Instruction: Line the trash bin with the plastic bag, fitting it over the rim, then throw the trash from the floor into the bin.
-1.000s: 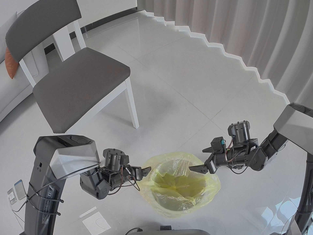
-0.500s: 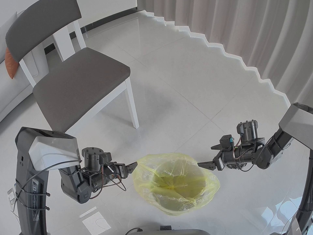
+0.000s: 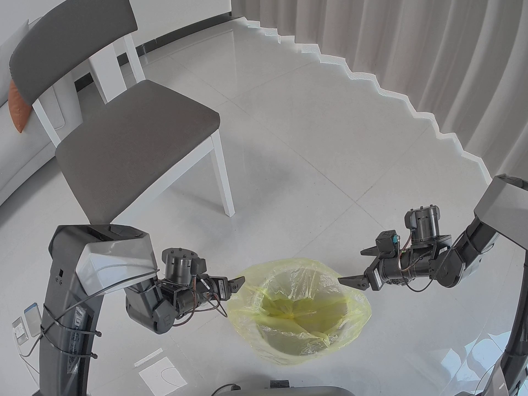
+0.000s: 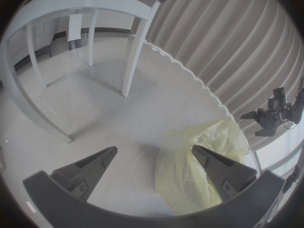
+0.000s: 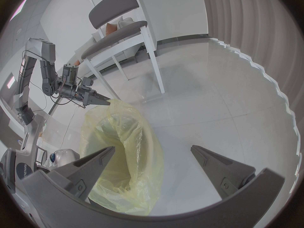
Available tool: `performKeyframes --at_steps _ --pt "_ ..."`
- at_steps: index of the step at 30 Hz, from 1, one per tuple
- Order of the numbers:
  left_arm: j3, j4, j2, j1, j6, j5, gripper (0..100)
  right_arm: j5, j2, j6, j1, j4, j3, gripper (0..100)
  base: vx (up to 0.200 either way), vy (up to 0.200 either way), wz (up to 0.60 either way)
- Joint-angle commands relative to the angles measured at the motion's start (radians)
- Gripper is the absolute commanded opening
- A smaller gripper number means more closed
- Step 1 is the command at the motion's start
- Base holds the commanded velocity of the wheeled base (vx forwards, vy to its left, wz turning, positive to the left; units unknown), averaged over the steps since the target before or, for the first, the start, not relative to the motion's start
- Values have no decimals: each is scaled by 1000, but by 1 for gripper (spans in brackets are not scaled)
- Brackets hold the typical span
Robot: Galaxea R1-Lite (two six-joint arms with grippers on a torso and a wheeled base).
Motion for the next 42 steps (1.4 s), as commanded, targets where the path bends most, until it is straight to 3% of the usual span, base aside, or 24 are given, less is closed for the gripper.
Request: performKeyframes --at_steps 1,13,17,20,27,33,36,38,42 --pt "-221 185 74 -11 3 2 100 1 -3 -3 4 -1 10 100 0 0 0" --pt "-506 509 114 -57 9 -7 100 1 -1 -3 4 2 11 100 0 0 0" --pt "-529 524 121 -69 15 5 100 1 -4 -3 0 2 14 100 0 0 0" --pt "-509 521 100 -59 4 8 100 1 -10 -3 0 2 16 100 0 0 0" --pt "-310 409 -83 55 -83 -19 100 1 -18 0 -18 6 17 100 0 0 0" --pt "-230 347 -147 98 -88 -30 100 1 -21 0 -39 0 30 100 0 0 0" --pt "-158 291 -207 78 -85 -56 100 1 -41 -1 -53 -3 56 100 0 0 0" --pt "-63 229 -285 6 -74 -97 100 7 -64 3 -66 -6 73 100 0 0 0" --pt "-21 226 -359 -56 -57 -108 100 18 -56 5 -49 -55 99 100 0 0 0"
